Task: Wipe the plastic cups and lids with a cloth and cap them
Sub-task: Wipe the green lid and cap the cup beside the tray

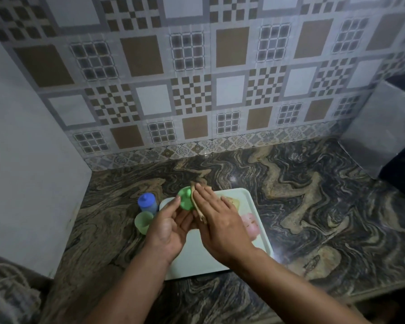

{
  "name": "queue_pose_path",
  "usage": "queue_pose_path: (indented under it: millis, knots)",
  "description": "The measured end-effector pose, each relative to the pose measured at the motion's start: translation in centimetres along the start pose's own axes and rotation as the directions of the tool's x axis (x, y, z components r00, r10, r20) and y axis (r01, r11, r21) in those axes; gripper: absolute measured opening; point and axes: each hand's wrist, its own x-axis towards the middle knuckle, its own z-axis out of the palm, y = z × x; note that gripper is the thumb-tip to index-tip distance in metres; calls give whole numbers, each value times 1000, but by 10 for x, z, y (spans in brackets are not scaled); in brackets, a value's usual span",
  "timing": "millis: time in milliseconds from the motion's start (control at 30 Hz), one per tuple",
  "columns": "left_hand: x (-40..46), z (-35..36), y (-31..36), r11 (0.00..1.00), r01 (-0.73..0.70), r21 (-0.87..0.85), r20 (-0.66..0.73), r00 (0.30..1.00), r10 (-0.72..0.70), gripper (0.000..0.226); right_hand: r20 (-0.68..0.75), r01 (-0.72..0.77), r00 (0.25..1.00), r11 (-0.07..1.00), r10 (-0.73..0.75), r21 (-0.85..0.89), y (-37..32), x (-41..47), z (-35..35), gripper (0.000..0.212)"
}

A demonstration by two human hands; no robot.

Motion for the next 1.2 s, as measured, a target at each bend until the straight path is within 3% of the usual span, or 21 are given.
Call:
queue_pose_path:
  millis: [133,300,433,500,600,633,667,700,767,800,833,900,967,1067,1133,1200]
  knots:
    - [3,-1,-10,992,-114,59,-31,993,116,15,107,-192,975,980,196,-43,-4,16,-14,70]
    - [10,-2,-10,973,-214,92,-122,967,224,14,303,-134,932,966,198,-220,-26,7,-11,63]
    - [8,-2,-20,956,-240,170,-182,945,270,8,302,-292,898,947,320,-134,-22,21,-11,58]
    - [9,-3,-21,945,-253,208,-201,934,294,8,308,-268,904,954,297,-131,-27,17,-8,59]
    - [3,-6,-17,977,-152,152,-141,975,174,8,302,-323,898,946,320,-42,-11,6,-6,57]
    - [-3,-5,-15,986,-109,122,-96,988,121,8,302,-446,866,888,398,110,2,7,-8,53]
    - [-8,-3,-14,993,-78,89,-57,995,83,9,326,-594,798,752,507,285,14,13,-16,43]
    - [-14,-1,-13,997,-59,55,-27,998,60,11,369,-701,709,538,601,469,26,19,-21,33]
    - [-18,3,-11,999,-31,-33,-21,999,30,14,481,-706,514,32,710,707,48,22,-25,20]
    - [-18,4,-9,996,-17,-84,-38,999,14,14,500,-657,449,-106,740,747,54,20,-25,19]
    - [-16,3,-6,991,-7,-131,-53,999,0,13,493,-616,427,-155,758,772,55,19,-23,16]
    - [-11,1,-1,983,2,-184,-82,996,-18,12,370,-597,508,9,778,802,49,18,-23,28]
    - [-4,-4,1,983,2,-182,-110,994,-22,12,74,-516,668,389,740,763,40,16,-25,48]
    - [2,-6,-1,993,18,-120,-130,991,-34,13,-174,-286,887,806,427,519,20,15,-25,42]
    - [5,-3,-4,998,43,-51,-113,992,-49,16,-136,-109,979,954,152,280,6,11,-14,47]
    - [6,-2,-3,999,43,-2,-109,993,-43,16,11,-17,1000,996,17,82,2,8,-4,58]
